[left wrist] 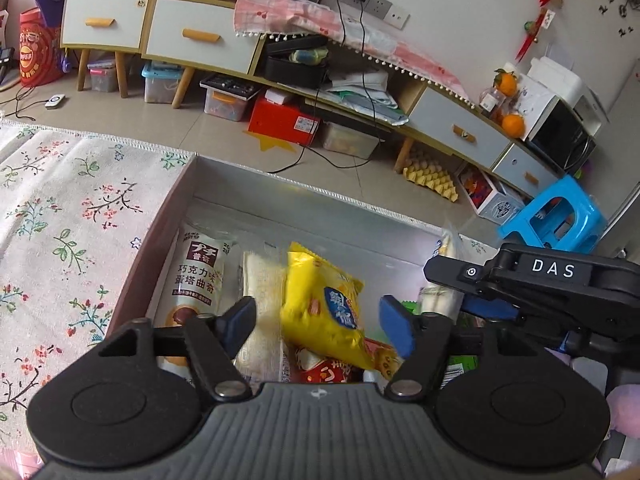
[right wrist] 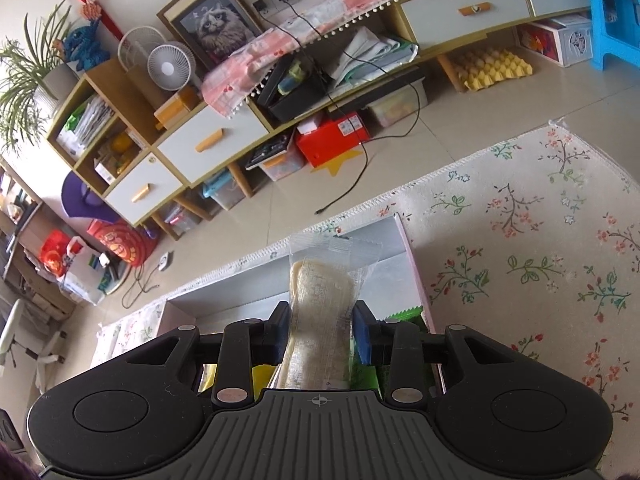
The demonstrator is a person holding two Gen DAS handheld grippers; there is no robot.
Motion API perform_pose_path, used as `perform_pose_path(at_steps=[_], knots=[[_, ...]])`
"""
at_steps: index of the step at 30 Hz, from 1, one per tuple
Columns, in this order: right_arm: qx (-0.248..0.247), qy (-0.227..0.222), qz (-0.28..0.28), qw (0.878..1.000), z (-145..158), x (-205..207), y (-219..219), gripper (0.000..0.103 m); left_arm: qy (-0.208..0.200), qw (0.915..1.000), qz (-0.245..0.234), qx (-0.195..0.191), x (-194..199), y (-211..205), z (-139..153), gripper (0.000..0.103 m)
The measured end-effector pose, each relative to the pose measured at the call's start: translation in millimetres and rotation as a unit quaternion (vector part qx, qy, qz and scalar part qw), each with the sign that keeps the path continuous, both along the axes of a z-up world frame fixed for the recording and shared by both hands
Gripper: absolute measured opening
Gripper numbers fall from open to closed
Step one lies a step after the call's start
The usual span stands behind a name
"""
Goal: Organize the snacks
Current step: 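Open both tools to release the packs inside the box, then withdraw both tools toward the red candy packet and silver foil packet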
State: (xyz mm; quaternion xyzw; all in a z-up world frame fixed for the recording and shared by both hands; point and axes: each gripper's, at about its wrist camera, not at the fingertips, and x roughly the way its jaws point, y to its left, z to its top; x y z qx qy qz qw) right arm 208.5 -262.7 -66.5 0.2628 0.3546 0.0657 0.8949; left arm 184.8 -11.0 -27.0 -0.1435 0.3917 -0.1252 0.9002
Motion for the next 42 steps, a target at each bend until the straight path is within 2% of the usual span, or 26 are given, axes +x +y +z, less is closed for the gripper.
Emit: perform_pose_path(at_steps=[1,3,5,8,10,12,17,21,30,36,42], knots=[[0.002,-0.001,0.000,1.000,1,-1,-1,0.039,-0.002,1.0000,0.001,0.002,-1,1,1,0.072],[0.007,-0.005,-0.007,1.000,4,-4,-3,0.060,-0.002,1.0000,0.003,0.003,-1,0,3,0.077],[0.012,-0.006,-0.013,1.000,7,-7,-6,0.069,0.000,1.0000,0.001,0.005,-3,-1,5,0.078],[0.012,-0.004,-0.014,1.000,12,-12,-8,0.071,0.001,0.9999,-0.005,0.014,-8,-1,10,0.082],[0.008,-0.003,-0.015,1.000,15,-17,-8,0.076,-0.002,0.9999,-0.003,0.015,-13,2,14,0.090],[0.003,-0.001,-0.016,1.000,19,-24,-8,0.080,0.001,0.9999,-0.004,0.011,-19,5,18,0.090],[-0.012,0.006,-0.013,1.000,31,-43,-6,0.083,0.013,0.9999,-0.001,0.006,-34,13,26,0.091],[-0.026,0.007,-0.006,1.000,40,-62,0,0.085,0.010,0.9999,0.000,0.013,-47,16,33,0.097],[-0.052,0.014,0.013,0.998,53,-98,14,0.088,0.018,0.9993,-0.011,0.032,-76,30,35,0.101],[-0.078,0.024,0.036,0.996,50,-115,24,0.090,0.028,0.9982,-0.009,0.053,-89,39,28,0.102],[-0.117,0.022,0.064,0.991,41,-130,34,0.093,0.011,0.9968,-0.012,0.078,-102,54,25,0.102]])
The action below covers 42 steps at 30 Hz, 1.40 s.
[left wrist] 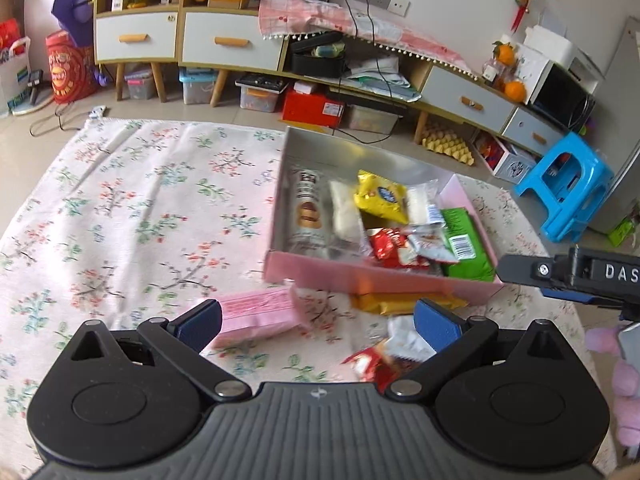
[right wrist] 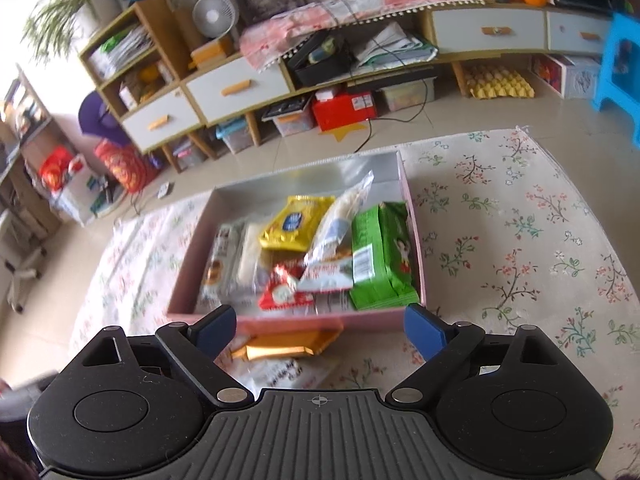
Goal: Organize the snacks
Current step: 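Withdraw both tools toward the red candy packet and silver foil packet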
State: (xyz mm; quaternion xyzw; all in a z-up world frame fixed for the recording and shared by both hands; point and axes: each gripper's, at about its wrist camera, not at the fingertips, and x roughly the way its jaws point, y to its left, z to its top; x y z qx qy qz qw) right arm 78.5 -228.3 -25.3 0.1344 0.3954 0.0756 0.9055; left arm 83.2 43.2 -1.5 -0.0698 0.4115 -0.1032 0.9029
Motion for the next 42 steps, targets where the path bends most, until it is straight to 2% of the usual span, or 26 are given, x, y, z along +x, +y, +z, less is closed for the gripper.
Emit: perform_pose_path(at_steps=[4,10,15,21,26,28,32,34,35,38,42], knots=[[-0.025,-0.003,0.020,0.999,-4,-8,2,0.093,-0.016,0.9997,0.002,0.018,-6,10,-2,0.102],[-0.088,-0.005,0.034,0.996,-17,-16,-4,0.094,-0.023,0.9978,-0.007,0.062,-12,23,-12,0.102],[-0.113,0.006,0.029,0.993,-29,-19,-20,0.094,-0.021,0.9971,-0.021,0.070,-18,29,-18,0.102],[-0.137,0.030,0.056,0.989,-48,-26,-34,0.094,-0.033,0.9930,-0.075,0.085,-33,22,-29,0.103],[-0.161,0.055,0.120,0.978,-69,-34,-34,0.094,-0.026,0.9848,-0.145,0.093,-45,3,-39,0.102],[-0.170,0.055,0.150,0.972,-75,-40,-31,0.094,-0.022,0.9802,-0.173,0.093,-50,-5,-42,0.103],[-0.186,0.046,0.199,0.961,-84,-50,-26,0.094,-0.009,0.9757,-0.199,0.091,-54,-18,-50,0.103],[-0.190,0.047,0.222,0.955,-90,-53,-25,0.094,0.000,0.9734,-0.206,0.100,-54,-24,-56,0.103],[-0.188,0.040,0.226,0.955,-91,-55,-26,0.098,0.003,0.9721,-0.210,0.106,-54,-26,-59,0.102],[-0.188,0.022,0.240,0.952,-94,-59,-28,0.100,0.003,0.9665,-0.220,0.132,-58,-34,-67,0.103],[-0.157,0.011,0.241,0.958,-101,-59,-40,0.103,-0.014,0.9654,-0.223,0.134,-60,-36,-72,0.103]])
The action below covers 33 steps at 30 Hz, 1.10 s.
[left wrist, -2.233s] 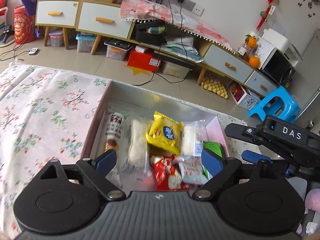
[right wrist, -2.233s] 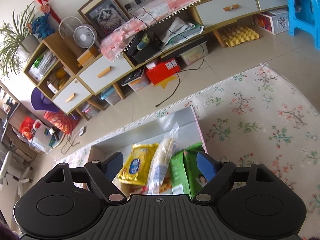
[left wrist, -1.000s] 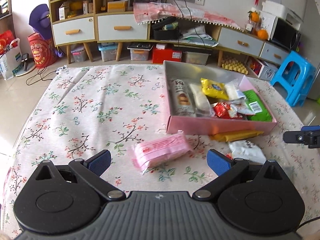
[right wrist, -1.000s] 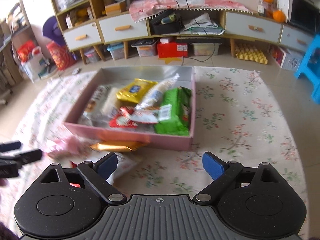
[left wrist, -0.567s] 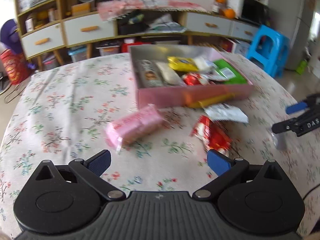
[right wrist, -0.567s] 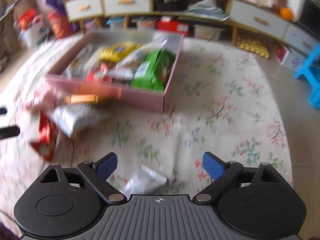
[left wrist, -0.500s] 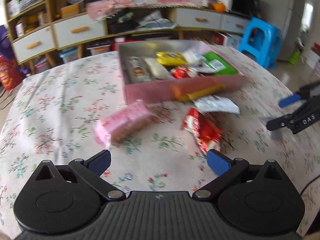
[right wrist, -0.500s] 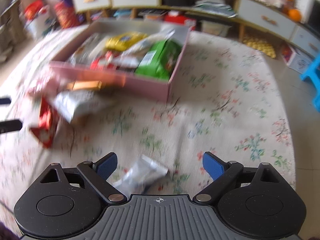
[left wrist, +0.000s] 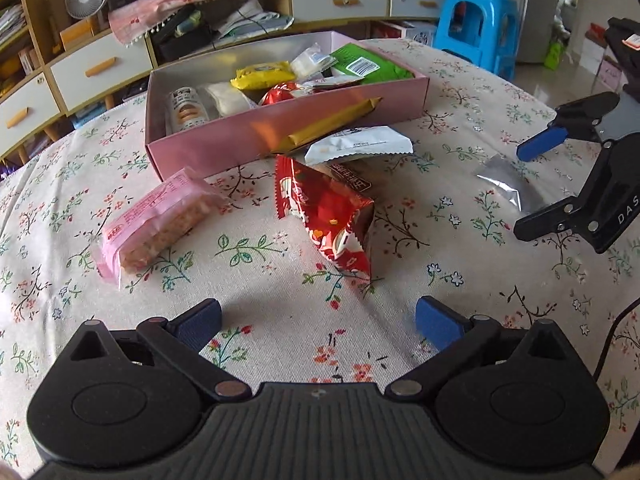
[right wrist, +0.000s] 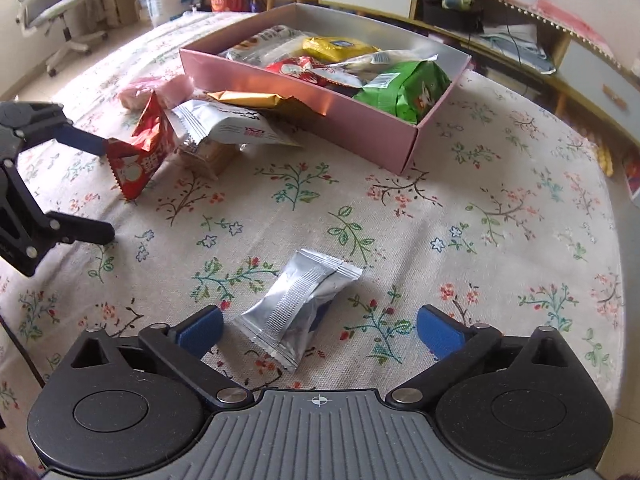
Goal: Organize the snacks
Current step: 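Withdraw both tools toward the red candy packet and silver foil packet, then grasp the red candy packet with the left tool while the right tool grasps the silver foil packet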
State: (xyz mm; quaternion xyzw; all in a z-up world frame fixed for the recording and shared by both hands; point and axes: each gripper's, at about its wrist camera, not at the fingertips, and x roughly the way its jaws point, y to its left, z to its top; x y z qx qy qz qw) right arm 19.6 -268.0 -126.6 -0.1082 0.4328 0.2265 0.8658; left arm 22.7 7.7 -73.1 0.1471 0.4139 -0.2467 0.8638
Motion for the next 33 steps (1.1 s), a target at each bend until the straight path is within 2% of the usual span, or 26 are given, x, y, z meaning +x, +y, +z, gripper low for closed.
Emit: perform_pose_path(at_steps=[3,9,13,19,20,22,28,33], knots=[[0.005,-0.013,0.013,1.000,-1,-1,-2,0.103,-0.003,1.0000,0.001,-0.003,1,0,0,0.103],[-0.008,0.002,0.017,1.000,1,5,4,0.103,-0.011,0.9999,0.008,-0.003,8,-12,-1,0.103],[-0.027,0.017,0.015,0.999,4,10,10,0.103,-0.015,0.9998,0.013,-0.008,12,-17,3,0.085],[-0.044,0.015,0.028,0.999,8,7,16,0.098,-0.008,0.9990,0.037,-0.025,19,-14,6,0.069],[-0.042,0.017,0.027,0.999,8,7,16,0.096,-0.005,0.9987,0.041,-0.029,20,-14,7,0.067],[-0.036,0.026,0.021,0.999,9,8,16,0.093,0.000,0.9981,0.045,-0.041,20,-12,9,0.058],[-0.023,0.039,0.004,0.999,13,8,18,0.082,0.012,0.9962,0.054,-0.068,23,-9,12,0.045],[-0.016,0.037,0.001,0.999,16,7,25,0.064,0.016,0.9952,0.059,-0.076,24,-8,14,0.034]])
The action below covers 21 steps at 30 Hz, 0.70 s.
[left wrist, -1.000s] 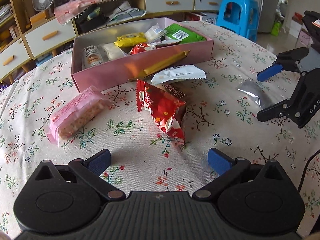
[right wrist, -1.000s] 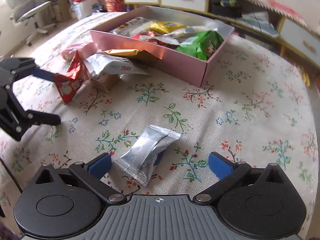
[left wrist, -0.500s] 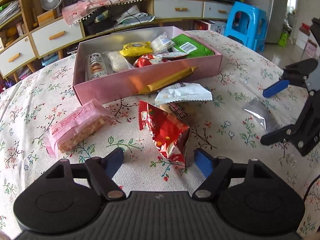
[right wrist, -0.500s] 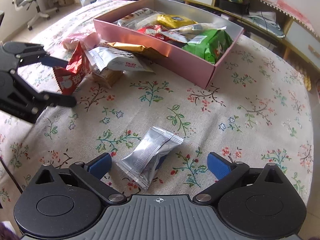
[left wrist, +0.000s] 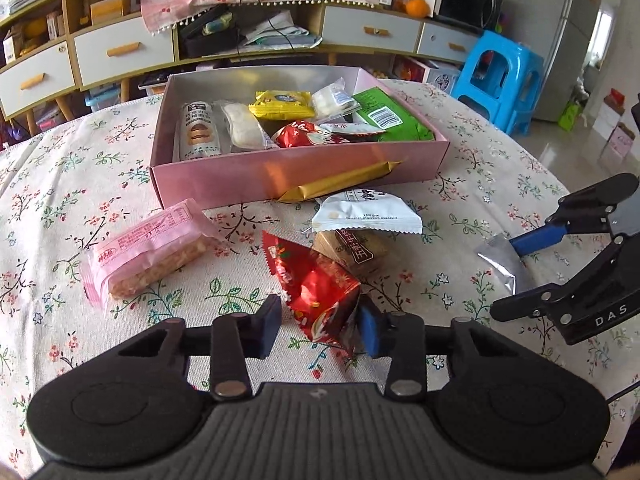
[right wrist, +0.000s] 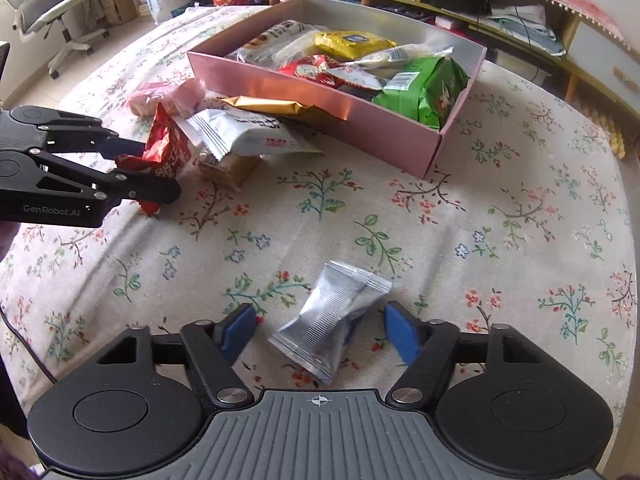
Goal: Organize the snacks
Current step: 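Grasp the red candy packet with the left tool while the right tool grasps the silver foil packet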
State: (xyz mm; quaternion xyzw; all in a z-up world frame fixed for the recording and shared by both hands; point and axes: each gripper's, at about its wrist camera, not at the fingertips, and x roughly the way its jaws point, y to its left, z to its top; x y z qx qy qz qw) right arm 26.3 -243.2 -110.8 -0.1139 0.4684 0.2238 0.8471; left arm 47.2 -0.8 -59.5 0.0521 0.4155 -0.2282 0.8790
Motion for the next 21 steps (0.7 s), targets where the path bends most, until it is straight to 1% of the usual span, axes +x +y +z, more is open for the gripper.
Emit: perform_pose_path(at_steps=[1,2,3,4,5,6,14,21], knots=[[0.001,0.000,0.001,1.000,1,0,1,0.061,0.002,1.0000,0.001,-0.002,0,0,0,0.034],[0.002,0.000,0.001,1.000,1,-1,2,0.055,0.003,1.0000,0.003,-0.004,0,1,0,0.033],[0.003,-0.001,0.001,1.000,2,-1,3,0.046,0.004,1.0000,0.003,-0.005,0,2,1,0.033],[0.002,-0.003,0.000,1.000,3,-1,3,0.040,0.004,1.0000,0.004,-0.005,-1,2,2,0.033],[0.002,-0.004,-0.001,1.000,4,-1,4,0.029,0.005,1.0000,0.005,-0.005,-1,3,2,0.033],[0.003,-0.003,-0.004,1.000,4,-1,4,0.027,0.005,0.9999,0.008,-0.005,-1,3,3,0.032],[0.009,-0.001,-0.029,1.000,6,3,2,0.025,0.016,0.9994,0.025,-0.019,2,11,9,0.031],[0.041,0.007,-0.058,0.997,13,9,-7,0.025,0.035,0.9983,0.034,-0.032,6,16,16,0.031]])
